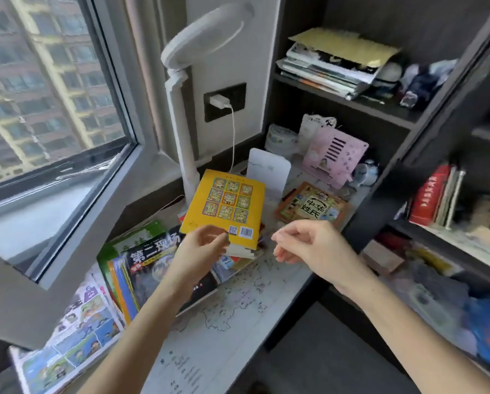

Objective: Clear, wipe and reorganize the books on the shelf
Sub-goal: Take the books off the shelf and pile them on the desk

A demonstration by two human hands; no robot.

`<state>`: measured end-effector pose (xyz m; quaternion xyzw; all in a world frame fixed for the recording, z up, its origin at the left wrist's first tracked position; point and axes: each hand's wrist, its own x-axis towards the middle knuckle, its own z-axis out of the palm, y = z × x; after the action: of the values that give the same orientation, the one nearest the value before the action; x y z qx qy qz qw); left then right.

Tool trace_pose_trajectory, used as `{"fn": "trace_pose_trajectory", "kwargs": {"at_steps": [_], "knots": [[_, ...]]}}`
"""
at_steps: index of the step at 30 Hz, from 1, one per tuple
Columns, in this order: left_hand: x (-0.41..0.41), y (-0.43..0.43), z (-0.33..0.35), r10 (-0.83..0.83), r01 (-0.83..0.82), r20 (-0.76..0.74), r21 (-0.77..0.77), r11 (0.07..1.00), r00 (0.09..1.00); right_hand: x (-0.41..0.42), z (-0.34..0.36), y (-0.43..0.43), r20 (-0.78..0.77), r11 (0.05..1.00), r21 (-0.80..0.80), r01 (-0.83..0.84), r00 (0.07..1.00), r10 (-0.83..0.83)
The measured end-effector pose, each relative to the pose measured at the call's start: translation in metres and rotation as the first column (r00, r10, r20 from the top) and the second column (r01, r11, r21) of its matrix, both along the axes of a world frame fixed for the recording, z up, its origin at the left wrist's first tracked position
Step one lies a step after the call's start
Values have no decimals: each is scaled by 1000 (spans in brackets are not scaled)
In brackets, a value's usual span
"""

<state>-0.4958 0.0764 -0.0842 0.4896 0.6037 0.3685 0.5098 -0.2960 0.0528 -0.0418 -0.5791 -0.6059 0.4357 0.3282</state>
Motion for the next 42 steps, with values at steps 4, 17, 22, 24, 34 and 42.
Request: {"fn": "trace_pose_trajectory", "kwargs": {"at_steps": [4, 17, 22, 24, 34, 42], "knots": [[44, -30, 35, -184, 184, 0, 88, 979, 983, 36, 39, -55, -12, 997, 65, 32, 999, -32], [271, -108, 131, -560, 557, -102, 344, 756, 822, 258, 102, -177, -69, 855, 354, 379, 922, -380], [390, -126, 148, -605, 579, -80, 411, 704, 792, 374, 109, -218, -66, 756, 408, 511, 843, -534], [427, -128, 155, -621, 577, -45, 428, 696, 782, 413, 112, -226, -84, 707, 418, 571, 799, -596], [594, -57, 172, -505, 413, 98, 452, 790, 858, 539, 123, -187, 54, 520, 535, 666, 587, -808], [676, 43, 169, -248, 168, 38, 636, 753, 968, 583, 115, -47, 337, 451, 724, 522, 304, -891]]}}
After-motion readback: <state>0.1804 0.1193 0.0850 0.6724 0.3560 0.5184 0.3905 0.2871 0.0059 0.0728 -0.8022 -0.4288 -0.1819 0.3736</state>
